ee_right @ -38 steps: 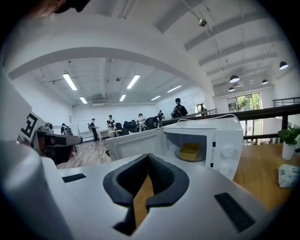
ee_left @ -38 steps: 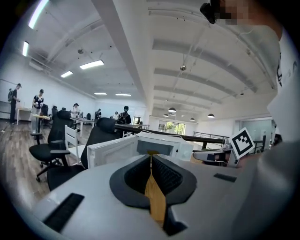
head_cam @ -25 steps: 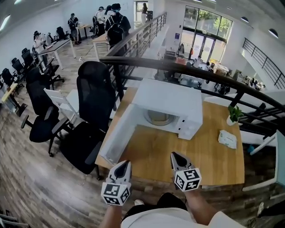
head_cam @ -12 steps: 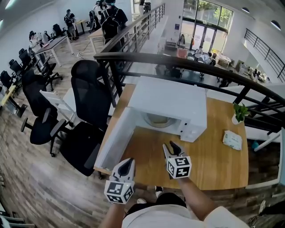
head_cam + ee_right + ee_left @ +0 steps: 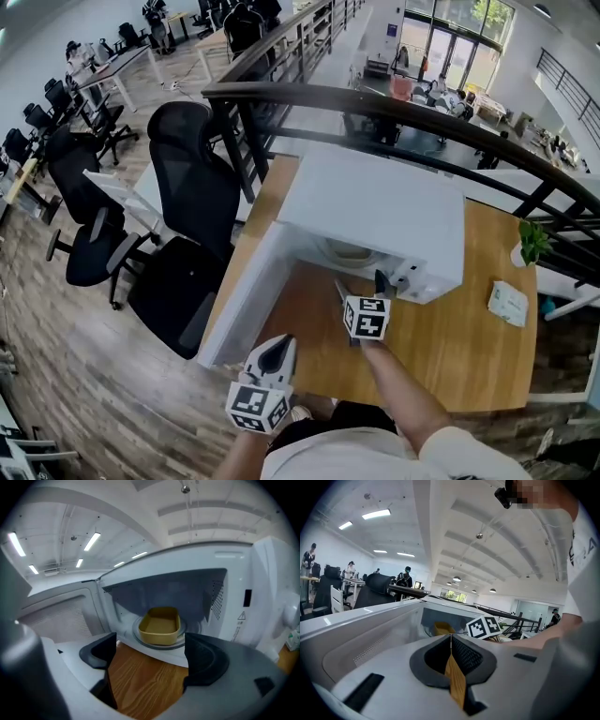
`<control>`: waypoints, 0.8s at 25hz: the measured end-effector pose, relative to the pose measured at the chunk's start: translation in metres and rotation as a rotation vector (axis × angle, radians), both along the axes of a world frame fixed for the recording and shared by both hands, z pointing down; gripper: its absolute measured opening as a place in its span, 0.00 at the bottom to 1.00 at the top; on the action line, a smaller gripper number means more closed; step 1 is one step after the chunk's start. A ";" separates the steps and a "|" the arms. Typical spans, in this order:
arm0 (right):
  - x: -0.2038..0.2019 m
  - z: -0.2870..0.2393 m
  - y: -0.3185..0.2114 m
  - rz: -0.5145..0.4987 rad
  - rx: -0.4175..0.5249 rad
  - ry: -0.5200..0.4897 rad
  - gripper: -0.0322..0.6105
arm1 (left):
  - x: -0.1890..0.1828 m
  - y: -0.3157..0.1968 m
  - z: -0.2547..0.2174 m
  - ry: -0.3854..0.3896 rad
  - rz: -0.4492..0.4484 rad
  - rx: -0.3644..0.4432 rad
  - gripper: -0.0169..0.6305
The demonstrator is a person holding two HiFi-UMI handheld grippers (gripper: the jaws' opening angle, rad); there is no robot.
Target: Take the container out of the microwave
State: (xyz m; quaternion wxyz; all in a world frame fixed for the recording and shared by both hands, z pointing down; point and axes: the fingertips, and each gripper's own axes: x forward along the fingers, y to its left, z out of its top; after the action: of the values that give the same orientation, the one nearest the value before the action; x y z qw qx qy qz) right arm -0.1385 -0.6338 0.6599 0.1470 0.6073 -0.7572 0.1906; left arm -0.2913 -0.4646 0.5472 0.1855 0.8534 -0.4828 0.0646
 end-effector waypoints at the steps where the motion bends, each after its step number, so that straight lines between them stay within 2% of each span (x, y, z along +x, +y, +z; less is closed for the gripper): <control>1: 0.000 0.006 -0.009 0.016 -0.006 0.004 0.74 | 0.001 -0.002 0.003 -0.001 0.003 -0.004 0.08; 9: 0.006 0.047 -0.057 0.094 -0.065 0.037 0.79 | 0.005 -0.009 0.022 0.014 0.017 -0.057 0.08; 20: 0.005 0.069 -0.078 0.129 -0.083 0.066 0.84 | 0.003 -0.019 0.032 0.032 0.016 -0.081 0.08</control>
State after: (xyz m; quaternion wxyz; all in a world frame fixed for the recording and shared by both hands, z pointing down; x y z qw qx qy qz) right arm -0.1331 -0.7121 0.7290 0.1847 0.6540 -0.7027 0.2107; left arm -0.2879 -0.4839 0.5789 0.2270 0.8501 -0.4698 0.0719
